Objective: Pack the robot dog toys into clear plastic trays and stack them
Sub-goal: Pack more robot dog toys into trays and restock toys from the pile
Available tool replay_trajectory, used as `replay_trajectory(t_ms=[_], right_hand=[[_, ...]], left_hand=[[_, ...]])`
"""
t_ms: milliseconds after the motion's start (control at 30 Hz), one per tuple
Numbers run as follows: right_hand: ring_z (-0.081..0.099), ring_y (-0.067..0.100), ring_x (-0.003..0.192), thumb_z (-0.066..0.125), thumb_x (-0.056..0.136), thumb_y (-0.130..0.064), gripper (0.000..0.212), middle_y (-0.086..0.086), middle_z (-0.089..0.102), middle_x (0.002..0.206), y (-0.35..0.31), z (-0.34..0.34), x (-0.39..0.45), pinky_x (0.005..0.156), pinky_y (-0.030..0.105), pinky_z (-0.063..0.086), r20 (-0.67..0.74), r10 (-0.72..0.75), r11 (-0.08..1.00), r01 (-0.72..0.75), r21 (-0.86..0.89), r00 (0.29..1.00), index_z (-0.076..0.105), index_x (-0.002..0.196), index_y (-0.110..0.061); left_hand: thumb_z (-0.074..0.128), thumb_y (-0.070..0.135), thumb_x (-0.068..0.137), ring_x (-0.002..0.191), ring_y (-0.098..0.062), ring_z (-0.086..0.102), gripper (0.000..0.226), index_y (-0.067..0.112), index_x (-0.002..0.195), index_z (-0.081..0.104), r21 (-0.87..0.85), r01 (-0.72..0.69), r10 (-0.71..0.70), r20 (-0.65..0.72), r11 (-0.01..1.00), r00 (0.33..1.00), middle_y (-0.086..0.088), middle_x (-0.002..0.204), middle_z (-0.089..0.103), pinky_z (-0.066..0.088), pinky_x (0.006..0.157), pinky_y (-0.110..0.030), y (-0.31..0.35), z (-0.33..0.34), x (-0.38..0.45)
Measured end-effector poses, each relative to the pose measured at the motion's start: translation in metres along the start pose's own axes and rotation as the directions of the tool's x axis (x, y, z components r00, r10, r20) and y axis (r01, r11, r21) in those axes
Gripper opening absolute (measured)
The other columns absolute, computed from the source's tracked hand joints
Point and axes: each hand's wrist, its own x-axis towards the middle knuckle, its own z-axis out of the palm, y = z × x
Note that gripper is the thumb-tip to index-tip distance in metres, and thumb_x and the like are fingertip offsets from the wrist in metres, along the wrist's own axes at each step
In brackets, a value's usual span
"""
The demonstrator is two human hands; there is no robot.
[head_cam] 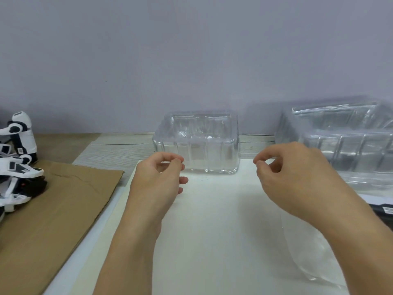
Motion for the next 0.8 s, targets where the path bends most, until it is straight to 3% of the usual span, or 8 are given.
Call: replay_trajectory(t_ms=[133, 267, 333, 367, 467, 567, 633, 800], right_hand=[[0.062, 0.018, 0.079, 0.051, 0.092, -0.03, 0.015, 0.004, 0.065, 0.102, 0.0, 0.003, 0.0, 0.063, 0.029, 0.048, 0.001, -0.006, 1.0, 0.006, -0.007, 1.0, 0.066, 0.091, -0.034], [0.063, 0.016, 0.081, 0.052, 0.092, -0.032, 0.014, -0.002, 0.066, 0.094, -0.001, 0.006, -0.002, 0.069, 0.031, 0.051, -0.006, -0.069, 0.998, 0.069, -0.001, 0.998, 0.066, 0.095, -0.035], [0.061, 0.009, 0.081, 0.053, 0.093, -0.03, 0.016, -0.012, 0.065, 0.084, -0.002, 0.009, -0.002, 0.068, 0.029, 0.049, -0.033, -0.119, 0.993, 0.12, 0.014, 0.992, 0.067, 0.099, -0.036], [0.06, 0.007, 0.084, 0.054, 0.093, -0.03, 0.017, -0.015, 0.064, 0.084, -0.003, 0.01, -0.002, 0.068, 0.028, 0.046, -0.044, -0.142, 0.99, 0.143, 0.019, 0.989, 0.067, 0.101, -0.037], [0.059, 0.006, 0.092, 0.054, 0.094, -0.03, 0.02, -0.016, 0.062, 0.096, -0.005, 0.016, -0.002, 0.075, 0.027, 0.044, -0.068, -0.205, 0.978, 0.207, 0.027, 0.977, 0.066, 0.107, -0.039], [0.057, 0.007, 0.099, 0.053, 0.094, -0.029, 0.022, -0.015, 0.061, 0.102, -0.006, 0.02, -0.002, 0.082, 0.029, 0.045, -0.092, -0.253, 0.966, 0.256, 0.021, 0.963, 0.065, 0.111, -0.039], [0.056, 0.007, 0.1, 0.053, 0.094, -0.03, 0.024, -0.015, 0.061, 0.104, -0.006, 0.022, -0.002, 0.084, 0.029, 0.045, -0.091, -0.268, 0.963, 0.27, 0.017, 0.959, 0.064, 0.113, -0.039], [0.053, 0.006, 0.102, 0.056, 0.094, -0.026, 0.029, -0.017, 0.053, 0.114, -0.006, 0.027, -0.002, 0.083, 0.024, 0.04, -0.098, -0.315, 0.948, 0.318, 0.019, 0.944, 0.06, 0.12, -0.039]], left_hand=[[0.056, 0.016, 0.096, 0.08, -0.014, 0.069, 0.02, 0.035, 0.099, 0.064, 0.029, -0.135, 0.137, -0.098, 0.99, 0.986, 0.02, 0.103, 0.063, 0.059, 0.073, -0.034, -0.002, 0.001, -0.001], [0.047, 0.005, 0.098, 0.11, 0.009, 0.055, 0.061, 0.045, 0.142, 0.038, 0.242, -0.396, 0.391, 0.068, 0.886, 0.918, 0.027, 0.154, 0.025, 0.044, 0.078, -0.005, -0.009, 0.005, -0.003], [0.041, -0.003, 0.098, 0.132, 0.016, 0.033, 0.077, 0.045, 0.154, 0.02, 0.32, -0.45, 0.4, 0.211, 0.834, 0.892, 0.035, 0.16, 0.0, 0.04, 0.091, -0.003, -0.014, 0.01, -0.004], [0.039, -0.004, 0.098, 0.129, 0.024, 0.028, 0.081, 0.047, 0.155, 0.014, 0.36, -0.459, 0.375, 0.279, 0.812, 0.884, 0.039, 0.158, -0.008, 0.039, 0.088, -0.001, -0.017, 0.012, -0.005], [0.038, -0.002, 0.099, 0.12, 0.019, 0.039, 0.087, 0.056, 0.152, 0.002, 0.442, -0.431, 0.268, 0.385, 0.786, 0.883, 0.049, 0.149, -0.021, 0.038, 0.075, -0.003, -0.022, 0.014, -0.008], [0.04, 0.004, 0.101, 0.133, 0.005, 0.035, 0.084, 0.057, 0.152, -0.002, 0.464, -0.438, 0.262, 0.396, 0.77, 0.88, 0.049, 0.148, -0.022, 0.032, 0.082, -0.004, -0.026, 0.015, -0.007], [0.043, 0.007, 0.1, 0.138, 0.001, 0.029, 0.081, 0.052, 0.154, 0.002, 0.487, -0.476, 0.323, 0.366, 0.733, 0.873, 0.042, 0.154, -0.012, 0.034, 0.092, -0.014, -0.025, 0.016, -0.005], [0.05, 0.01, 0.099, 0.124, -0.006, 0.037, 0.066, 0.035, 0.155, 0.026, 0.546, -0.528, 0.449, 0.284, 0.651, 0.847, 0.025, 0.145, 0.017, 0.037, 0.088, -0.022, -0.022, 0.016, -0.003]])
